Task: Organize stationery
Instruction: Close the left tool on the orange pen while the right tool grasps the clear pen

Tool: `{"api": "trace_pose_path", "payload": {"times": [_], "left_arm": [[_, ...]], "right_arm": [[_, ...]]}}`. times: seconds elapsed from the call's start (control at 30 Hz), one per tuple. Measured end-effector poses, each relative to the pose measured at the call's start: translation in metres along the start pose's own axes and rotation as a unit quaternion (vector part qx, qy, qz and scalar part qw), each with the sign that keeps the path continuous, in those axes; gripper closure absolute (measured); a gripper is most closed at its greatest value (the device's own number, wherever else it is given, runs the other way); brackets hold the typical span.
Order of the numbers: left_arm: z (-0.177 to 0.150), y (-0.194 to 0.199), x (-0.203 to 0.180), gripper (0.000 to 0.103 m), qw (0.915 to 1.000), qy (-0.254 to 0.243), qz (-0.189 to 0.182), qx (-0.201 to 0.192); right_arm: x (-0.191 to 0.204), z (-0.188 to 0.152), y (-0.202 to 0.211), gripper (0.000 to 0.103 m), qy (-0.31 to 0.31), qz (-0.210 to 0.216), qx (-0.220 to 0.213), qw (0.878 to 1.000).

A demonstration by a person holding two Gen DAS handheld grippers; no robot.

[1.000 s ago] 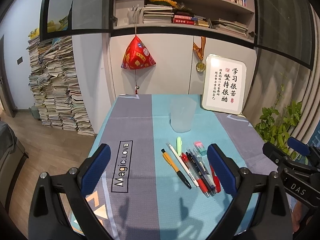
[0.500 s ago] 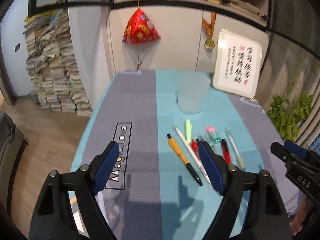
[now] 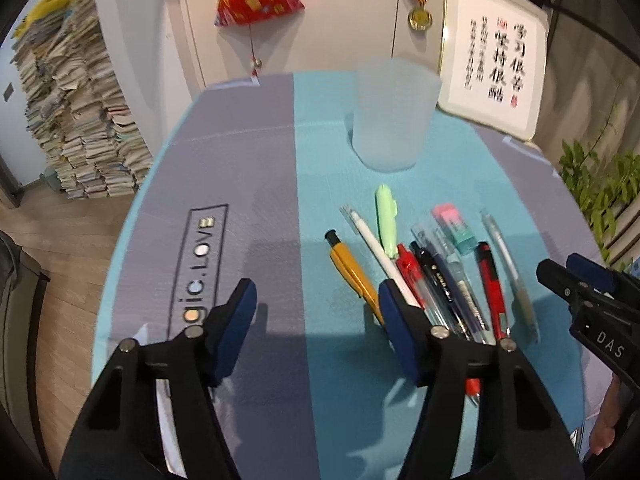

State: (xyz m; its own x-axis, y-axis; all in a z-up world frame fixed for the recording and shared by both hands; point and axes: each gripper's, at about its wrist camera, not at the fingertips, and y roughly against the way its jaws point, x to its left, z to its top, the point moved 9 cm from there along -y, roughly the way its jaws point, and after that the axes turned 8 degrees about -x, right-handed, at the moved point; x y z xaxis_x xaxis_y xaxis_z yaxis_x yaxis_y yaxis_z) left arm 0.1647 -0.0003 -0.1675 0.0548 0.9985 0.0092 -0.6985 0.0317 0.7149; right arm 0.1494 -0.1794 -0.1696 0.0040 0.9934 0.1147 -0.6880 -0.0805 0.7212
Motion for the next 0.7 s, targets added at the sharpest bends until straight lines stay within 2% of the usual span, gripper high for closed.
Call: {"api": "trace_pose_path", "payload": {"times": [0.07, 0.5, 0.7], "left_arm": [[-0.002, -0.009, -0.001, 0.048, 0.9999, -0.001, -0.004, 0.012], [0.005, -0.042, -0.001, 0.051, 0.9987, 0.011, -0.014, 0.047], [0.009, -0.05, -0.004, 0.061, 0.9988, 0.007, -0.009, 0.048]], "right_arm": [[0.002, 0.0, -0.007, 0.051, 0.002, 0.001, 0.007, 1.0], [0.013, 0.011, -0.051, 0.051, 0.021, -0.001, 0.034, 0.999], [0.015, 0.015, -0.063, 0.051, 0.03, -0.007, 0.036, 0.999]]}}
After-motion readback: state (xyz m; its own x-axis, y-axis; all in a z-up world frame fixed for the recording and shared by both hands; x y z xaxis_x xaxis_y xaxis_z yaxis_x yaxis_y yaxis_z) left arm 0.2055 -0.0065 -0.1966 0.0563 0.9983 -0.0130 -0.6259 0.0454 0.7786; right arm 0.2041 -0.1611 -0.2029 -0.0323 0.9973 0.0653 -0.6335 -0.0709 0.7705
